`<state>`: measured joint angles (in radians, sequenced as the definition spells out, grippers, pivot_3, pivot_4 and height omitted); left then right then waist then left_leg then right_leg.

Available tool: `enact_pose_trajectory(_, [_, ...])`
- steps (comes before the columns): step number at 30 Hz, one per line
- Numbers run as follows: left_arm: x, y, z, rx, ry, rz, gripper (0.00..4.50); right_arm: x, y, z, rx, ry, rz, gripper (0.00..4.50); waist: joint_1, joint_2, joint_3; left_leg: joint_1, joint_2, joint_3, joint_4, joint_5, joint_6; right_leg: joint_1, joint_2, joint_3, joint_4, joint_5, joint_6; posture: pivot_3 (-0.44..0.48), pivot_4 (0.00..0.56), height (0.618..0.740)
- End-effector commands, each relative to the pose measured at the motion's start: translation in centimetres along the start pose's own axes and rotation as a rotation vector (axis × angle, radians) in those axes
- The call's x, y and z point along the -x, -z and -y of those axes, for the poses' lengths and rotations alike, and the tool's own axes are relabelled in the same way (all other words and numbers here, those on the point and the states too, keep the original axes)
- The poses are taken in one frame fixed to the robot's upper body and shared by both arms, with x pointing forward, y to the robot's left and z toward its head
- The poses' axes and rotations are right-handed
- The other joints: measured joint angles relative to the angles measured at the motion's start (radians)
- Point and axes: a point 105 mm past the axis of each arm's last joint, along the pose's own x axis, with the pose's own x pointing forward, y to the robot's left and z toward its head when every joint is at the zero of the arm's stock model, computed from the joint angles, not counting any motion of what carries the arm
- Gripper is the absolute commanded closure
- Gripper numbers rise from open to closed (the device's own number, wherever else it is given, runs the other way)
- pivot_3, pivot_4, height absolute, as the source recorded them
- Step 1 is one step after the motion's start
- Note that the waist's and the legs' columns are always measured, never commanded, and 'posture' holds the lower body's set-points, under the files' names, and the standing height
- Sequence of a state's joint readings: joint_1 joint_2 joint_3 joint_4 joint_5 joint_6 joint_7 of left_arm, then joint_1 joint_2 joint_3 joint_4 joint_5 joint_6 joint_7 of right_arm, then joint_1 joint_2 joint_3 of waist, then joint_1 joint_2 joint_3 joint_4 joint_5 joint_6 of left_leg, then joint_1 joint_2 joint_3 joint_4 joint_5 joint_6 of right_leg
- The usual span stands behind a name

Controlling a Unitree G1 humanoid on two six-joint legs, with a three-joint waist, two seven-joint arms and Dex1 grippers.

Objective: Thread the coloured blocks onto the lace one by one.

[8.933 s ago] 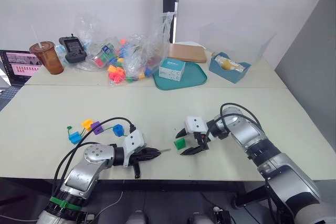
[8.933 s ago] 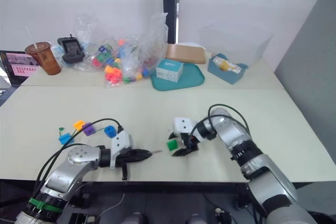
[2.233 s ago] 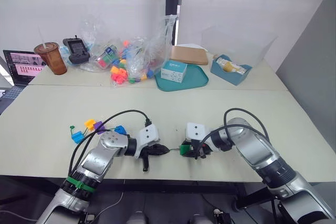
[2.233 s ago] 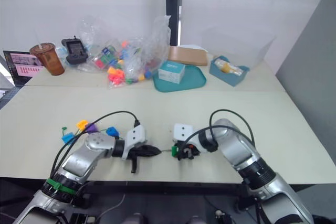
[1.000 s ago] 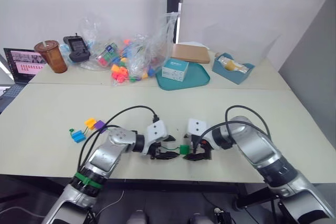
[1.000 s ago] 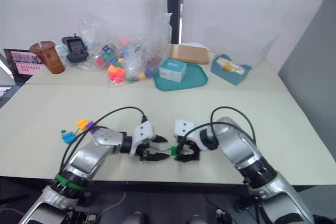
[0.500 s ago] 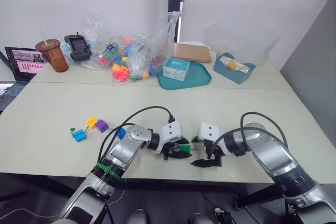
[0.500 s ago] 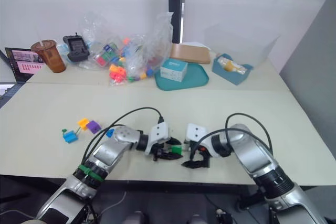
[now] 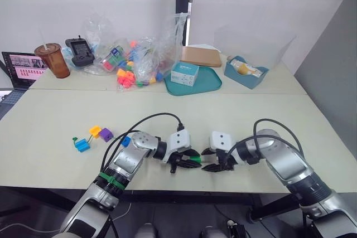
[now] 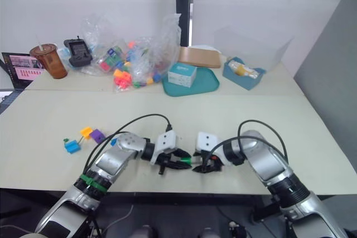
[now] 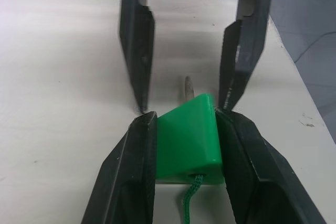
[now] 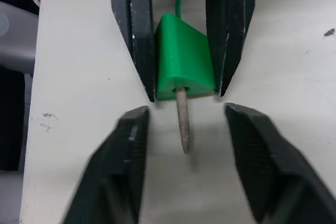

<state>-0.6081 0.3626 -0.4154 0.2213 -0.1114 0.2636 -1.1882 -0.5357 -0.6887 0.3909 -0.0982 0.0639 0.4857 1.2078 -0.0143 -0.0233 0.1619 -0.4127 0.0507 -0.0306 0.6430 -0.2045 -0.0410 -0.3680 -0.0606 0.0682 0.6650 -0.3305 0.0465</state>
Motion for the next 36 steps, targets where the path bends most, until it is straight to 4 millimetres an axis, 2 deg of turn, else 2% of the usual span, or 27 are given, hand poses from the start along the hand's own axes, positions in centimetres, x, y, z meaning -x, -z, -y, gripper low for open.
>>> enact_pose_trajectory(1, [-0.1, 1.6, 0.9, 0.035, 0.034, -0.056, 3.3, -0.1, 1.5, 0.0, -0.01, 0.018, -0.065, 3.47, 0.0, 0.0, 0.0, 0.0, 0.0, 0.0, 0.0, 0.0, 0.0, 0.0, 0.0, 0.0, 0.0, 0.0, 0.0, 0.0, 0.15, 0.74])
enact_pose_trajectory(4, [0.5, 2.1, 0.8, 0.057, 0.022, -0.066, 3.3, -0.3, 1.7, 0.1, -0.003, 0.023, -0.073, 4.48, -0.002, 0.0, 0.0, 0.001, 0.0, 0.0, 0.0, 0.0, 0.0, 0.001, 0.0, 0.0, 0.0, 0.0, 0.0, 0.0, 0.15, 0.74])
enact_pose_trajectory(13, [4.8, 3.9, -0.5, 0.089, -0.068, -0.15, 3.3, -0.8, 0.5, 0.5, 0.017, 0.029, -0.039, 4.5, -0.027, 0.0, 0.0, 0.005, 0.001, 0.0, -0.001, 0.0, 0.0, 0.002, 0.001, 0.001, 0.002, 0.0, 0.0, 0.0, 0.15, 0.74])
enact_pose_trajectory(15, [7.6, 4.9, -1.0, 0.1, -0.105, -0.212, 3.3, -0.9, 0.3, 0.5, 0.02, 0.028, -0.034, 4.5, -0.033, 0.0, 0.0, 0.005, 0.001, 0.0, -0.001, 0.0, 0.0, 0.002, 0.001, 0.001, 0.003, 0.0, 0.0, 0.0, 0.15, 0.74])
enact_pose_trajectory(17, [11.5, 6.2, -1.3, 0.114, -0.151, -0.299, 3.3, -1.0, 0.0, 0.3, 0.023, 0.028, -0.026, 4.5, -0.037, 0.0, 0.0, 0.006, 0.002, 0.0, -0.002, 0.0, 0.0, 0.002, 0.002, 0.001, 0.003, 0.0, 0.0, 0.0, 0.15, 0.74])
enact_pose_trajectory(19, [13.7, 6.8, -1.3, 0.13, -0.168, -0.345, 3.3, -1.1, -0.2, 0.3, 0.021, 0.031, -0.018, 4.5, -0.045, 0.0, 0.0, 0.007, 0.003, 0.0, -0.003, 0.0, 0.0, 0.002, 0.003, 0.001, 0.004, 0.0, -0.001, 0.0, 0.15, 0.74])
enact_pose_trajectory(21, [17.1, 8.1, -1.1, 0.159, -0.203, -0.423, 3.3, -1.0, -0.1, 0.2, 0.019, 0.035, -0.019, 4.5, -0.047, 0.0, 0.0, 0.008, 0.003, 0.0, -0.004, 0.0, 0.0, 0.002, 0.003, 0.001, 0.004, -0.001, -0.001, 0.0, 0.15, 0.74])
enact_pose_trajectory(23, [19.9, 9.0, -0.9, 0.182, -0.239, -0.478, 3.3, -0.7, 0.2, 0.1, 0.014, 0.043, -0.024, 4.5, -0.046, 0.001, 0.0, 0.008, 0.003, 0.0, -0.004, 0.0, 0.0, 0.002, 0.003, 0.001, 0.004, -0.001, -0.001, 0.0, 0.15, 0.74])
enact_pose_trajectory(26, [22.8, 9.8, -0.7, 0.208, -0.284, -0.53, 3.3, 0.7, 1.2, 0.3, -0.017, 0.087, -0.042, 4.5, -0.038, 0.001, 0.0, 0.008, 0.003, 0.001, -0.004, 0.0, 0.0, 0.002, 0.003, 0.001, 0.004, -0.001, -0.001, 0.0, 0.15, 0.74])
enact_pose_trajectory(29, [24.0, 10.1, -0.5, 0.216, -0.302, -0.548, 3.3, 2.1, 2.3, 0.7, -0.045, 0.128, -0.072, 4.5, -0.027, 0.001, 0.0, 0.007, 0.002, 0.002, -0.004, 0.0, 0.0, 0.001, 0.002, 0.001, 0.004, -0.001, -0.001, 0.0, 0.15, 0.74])
enact_pose_trajectory(32, [24.0, 9.9, -0.4, 0.21, -0.302, -0.531, 3.3, 3.0, 2.6, 0.8, -0.055, 0.155, -0.082, 4.5, -0.023, 0.001, 0.0, 0.007, 0.002, 0.003, -0.004, 0.0, 0.0, 0.001, 0.001, 0.001, 0.004, -0.001, -0.001, 0.0, 0.15, 0.74])
enact_pose_trajectory(36, [23.3, 9.0, -1.1, 0.184, -0.318, -0.482, 3.3, 2.4, 1.7, 0.3, -0.063, 0.146, -0.046, 4.5, -0.024, 0.001, 0.0, 0.007, 0.002, 0.003, -0.004, 0.0, 0.0, 0.001, 0.001, 0.002, 0.004, -0.001, -0.001, 0.0, 0.15, 0.74])
